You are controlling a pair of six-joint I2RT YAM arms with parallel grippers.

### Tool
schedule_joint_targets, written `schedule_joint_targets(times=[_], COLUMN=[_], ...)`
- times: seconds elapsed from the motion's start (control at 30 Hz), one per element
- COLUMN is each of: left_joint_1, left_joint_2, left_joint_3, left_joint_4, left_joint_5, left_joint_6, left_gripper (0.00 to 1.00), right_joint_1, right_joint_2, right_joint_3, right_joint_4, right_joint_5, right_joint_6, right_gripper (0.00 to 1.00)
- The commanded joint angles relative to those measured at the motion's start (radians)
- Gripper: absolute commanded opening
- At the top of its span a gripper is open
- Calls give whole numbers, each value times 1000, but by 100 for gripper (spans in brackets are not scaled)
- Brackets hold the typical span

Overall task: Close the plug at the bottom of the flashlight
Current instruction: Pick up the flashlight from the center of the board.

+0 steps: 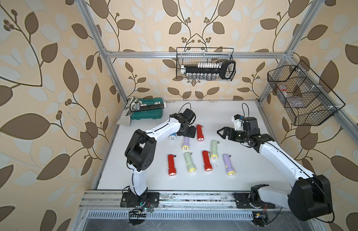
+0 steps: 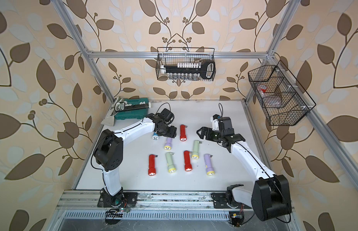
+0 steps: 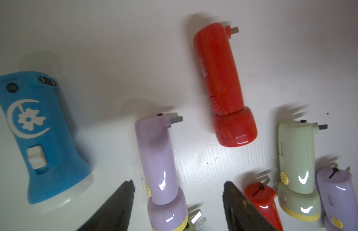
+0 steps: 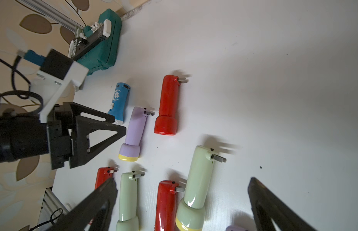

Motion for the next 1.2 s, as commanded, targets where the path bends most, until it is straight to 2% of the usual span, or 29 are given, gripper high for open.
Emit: schedule_joint_targets(times=[0.0,0.67,0.9,1.17], left_joint_1=[7,1,-3,-3], left_joint_2=[31,187,208,193], left_joint_3=[-4,56,55,43], left_joint_4=[-24,-30,-22,4], left_joint_5=[-36,-110,-98,-88], left_joint_6=[-22,27,26,17], left_gripper=[72,64,51,25], right_joint_1=[7,13,13,13], right_joint_2=[-14,-18,-26,-36], right_joint_3=[-14,-25,-25,-17], right_joint_4=[12,34,31,21], right_joint_5=[-12,3,17,13], right_joint_6=[-17,-24,-25,-19], right_gripper=[98,98,98,98])
